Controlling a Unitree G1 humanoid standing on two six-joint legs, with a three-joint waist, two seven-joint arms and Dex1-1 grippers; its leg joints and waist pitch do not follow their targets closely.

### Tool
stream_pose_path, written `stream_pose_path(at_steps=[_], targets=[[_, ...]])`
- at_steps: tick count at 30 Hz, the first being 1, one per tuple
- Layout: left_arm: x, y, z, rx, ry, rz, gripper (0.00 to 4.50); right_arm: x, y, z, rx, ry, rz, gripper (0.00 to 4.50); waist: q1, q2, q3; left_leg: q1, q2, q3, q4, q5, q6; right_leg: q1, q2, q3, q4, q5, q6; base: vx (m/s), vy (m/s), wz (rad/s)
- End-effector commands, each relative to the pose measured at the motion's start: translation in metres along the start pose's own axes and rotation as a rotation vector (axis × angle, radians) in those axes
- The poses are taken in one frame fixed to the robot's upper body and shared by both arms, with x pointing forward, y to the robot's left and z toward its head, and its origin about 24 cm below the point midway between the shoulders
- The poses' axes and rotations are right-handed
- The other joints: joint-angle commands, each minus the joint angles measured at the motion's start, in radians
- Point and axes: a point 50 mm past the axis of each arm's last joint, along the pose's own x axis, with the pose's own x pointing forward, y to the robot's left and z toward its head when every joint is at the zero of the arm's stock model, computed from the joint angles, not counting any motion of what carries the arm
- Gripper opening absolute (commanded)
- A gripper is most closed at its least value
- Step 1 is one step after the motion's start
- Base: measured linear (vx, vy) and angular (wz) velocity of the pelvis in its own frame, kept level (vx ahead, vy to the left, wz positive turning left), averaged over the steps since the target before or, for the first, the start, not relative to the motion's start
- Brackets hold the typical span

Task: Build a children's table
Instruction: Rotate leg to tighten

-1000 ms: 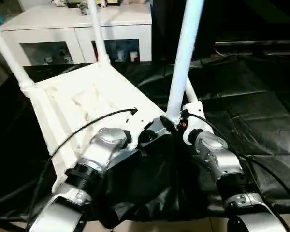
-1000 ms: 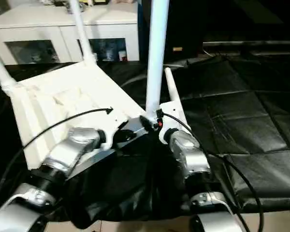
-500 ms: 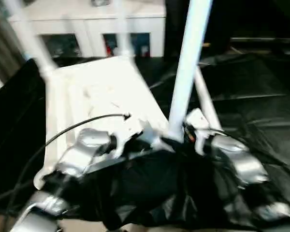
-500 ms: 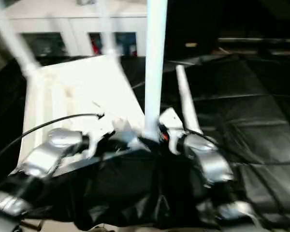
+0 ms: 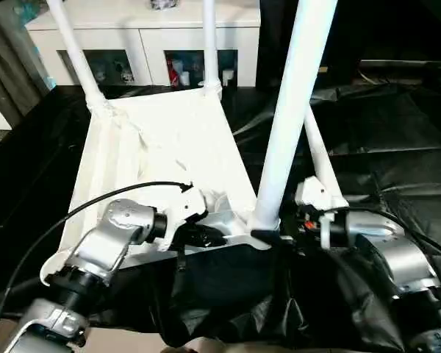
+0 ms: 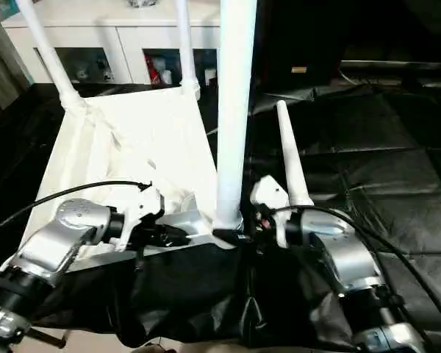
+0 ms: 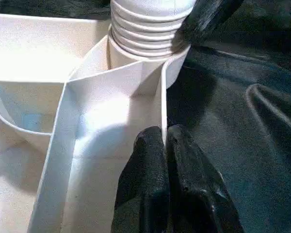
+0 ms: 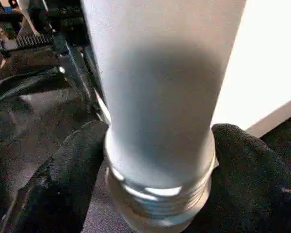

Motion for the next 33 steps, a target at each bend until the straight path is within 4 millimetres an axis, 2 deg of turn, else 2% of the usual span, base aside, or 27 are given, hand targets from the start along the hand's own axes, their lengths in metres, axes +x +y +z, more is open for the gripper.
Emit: stream_pose_path(at_steps=[1,5,8,13,15,16,17,19,20,21,22,23,24,25,26,28,29,30,33], targets=[[0.0,-0.003,0.01,0.035,-0.036,-0.046,0.0,0.005,0.001,0.0,-0.012,0.009,0.008,3.48,0.0,-0.009,-0.075,0.014,0.053,-0.018,-0.068,-0.13,0.083,0.054,-0.057,0.041,-0.054,-0.136,-0.247,0.0,0.0,0.0],[0.0,-0.003,0.01,0.037,-0.034,-0.048,0.0,0.008,0.002,0.001,-0.002,0.004,0.008,3.03,0.0,-0.009,-0.075,0.015,0.054,-0.019,-0.069,-0.141,0.075,0.055,-0.057,0.041,-0.054,-0.143,-0.244,0.0,0.0,0.0],[0.0,-0.003,0.01,0.037,-0.034,-0.048,0.0,0.008,0.003,0.0,0.002,0.002,0.013,2.86,0.0,-0.009,-0.075,0.015,0.053,-0.019,-0.069,-0.138,0.075,0.055,-0.057,0.041,-0.053,-0.139,-0.244,0.0,0.0,0.0],[0.0,-0.004,0.009,0.033,-0.034,-0.046,0.0,0.008,0.006,-0.003,0.013,0.005,0.011,2.79,0.001,-0.009,-0.075,0.014,0.053,-0.019,-0.067,-0.131,0.079,0.056,-0.057,0.04,-0.052,-0.139,-0.244,0.0,0.0,0.0],[0.001,-0.003,0.01,0.018,-0.046,-0.027,0.0,0.01,0.005,-0.008,0.024,0.011,-0.031,2.77,0.0,-0.013,-0.075,0.014,0.053,-0.018,-0.067,-0.122,0.08,0.055,-0.057,0.041,-0.051,-0.135,-0.244,0.0,0.0,0.0],[0.003,-0.001,0.011,0.005,-0.056,-0.009,0.0,0.011,0.003,-0.011,0.038,0.016,-0.066,2.77,-0.001,-0.009,-0.074,0.015,0.053,-0.019,-0.068,-0.129,0.078,0.054,-0.057,0.041,-0.053,-0.146,-0.242,0.0,0.0,0.0],[0.008,0.005,0.014,-0.038,-0.087,0.065,0.0,0.017,-0.002,-0.021,0.094,0.036,-0.192,2.77,-0.007,-0.011,-0.071,0.013,0.052,-0.018,-0.069,-0.135,0.066,0.052,-0.057,0.042,-0.054,-0.156,-0.242,0.0,0.0,0.0],[0.014,0.01,0.016,-0.064,-0.095,0.125,0.0,0.023,-0.006,-0.027,0.144,0.035,-0.289,2.77,-0.011,-0.01,-0.068,0.015,0.05,-0.018,-0.071,-0.162,0.05,0.049,-0.058,0.042,-0.06,-0.193,-0.239,0.0,0.0,0.0],[0.021,0.015,0.017,-0.075,-0.091,0.184,0.0,0.028,-0.01,-0.03,0.204,0.023,-0.38,2.77,-0.017,-0.01,-0.063,0.016,0.046,-0.018,-0.075,-0.2,0.033,0.048,-0.057,0.041,-0.07,-0.251,-0.225,0.0,0.0,0.0],[0.021,0.015,0.017,-0.075,-0.091,0.184,0.0,0.028,-0.01,-0.03,0.204,0.023,-0.38,2.77,-0.019,-0.012,-0.062,0.017,0.046,-0.021,-0.077,-0.223,0.021,0.052,-0.058,0.04,-0.072,-0.285,-0.214,0.0,0.0,0.0],[0.025,0.018,0.018,-0.077,-0.086,0.218,0.0,0.032,-0.012,-0.032,0.242,0.014,-0.432,2.77,-0.024,-0.014,-0.063,0.013,0.044,-0.026,-0.081,-0.237,0.01,0.059,-0.059,0.037,-0.072,-0.323,-0.19,0.0,0.0,0.0],[0.035,0.023,0.022,-0.084,-0.073,0.292,0.0,0.042,-0.016,-0.034,0.314,-0.007,-0.526,2.77,-0.032,-0.005,-0.059,0.015,0.046,-0.026,-0.085,-0.261,0.007,0.051,-0.058,0.039,-0.078,-0.34,-0.179,0.0,0.0,0.0],[0.039,0.025,0.023,-0.086,-0.068,0.319,0.0,0.046,-0.017,-0.034,0.341,-0.013,-0.558,2.77,-0.038,-0.001,-0.054,0.019,0.044,-0.024,-0.085,-0.292,0.002,0.042,-0.056,0.039,-0.086,-0.371,-0.174,0.0,0.0,0.0],[0.046,0.027,0.026,-0.087,-0.062,0.339,0.0,0.054,-0.018,-0.033,0.363,-0.019,-0.591,2.77,-0.045,-0.003,-0.048,0.027,0.041,-0.029,-0.087,-0.356,-0.017,0.043,-0.056,0.035,-0.093,-0.437,-0.164,0.0,0.0,0.0],[0.048,0.027,0.027,-0.087,-0.061,0.344,0.0,0.057,-0.018,-0.033,0.366,-0.02,-0.595,2.77,-0.046,-0.007,-0.05,0.031,0.039,-0.03,-0.087,-0.371,-0.022,0.046,-0.059,0.034,-0.098,-0.473,-0.145,0.0,0.0,0.0],[0.057,0.028,0.034,-0.083,-0.061,0.361,0.0,0.07,-0.015,-0.028,0.363,-0.022,-0.595,2.77,-0.048,-0.008,-0.05,0.028,0.039,-0.032,-0.091,-0.366,-0.019,0.049,-0.06,0.035,-0.102,-0.477,-0.133,0.0,0.0,0.0],[0.063,0.027,0.038,-0.075,-0.066,0.355,0.0,0.079,-0.012,-0.023,0.34,-0.036,-0.568,3.33,-0.047,-0.002,-0.051,0.029,0.04,-0.032,-0.091,-0.361,-0.016,0.047,-0.059,0.035,-0.103,-0.463,-0.13,0.0,0.0,0.0],[0.063,0.027,0.038,-0.075,-0.066,0.355,0.0,0.079,-0.012,-0.023,0.34,-0.036,-0.568,3.33,-0.049,-0.005,-0.051,0.029,0.04,-0.031,-0.091,-0.363,-0.013,0.045,-0.058,0.036,-0.102,-0.45,-0.135,0.0,0.0,0.0],[0.069,0.023,0.046,-0.046,-0.085,0.306,0.0,0.093,-0.005,-0.006,0.326,-0.118,-0.458,3.57,-0.049,-0.004,-0.052,0.027,0.042,-0.032,-0.093,-0.365,-0.003,0.048,-0.058,0.036,-0.099,-0.429,-0.145,0.0,0.0,0.0]])
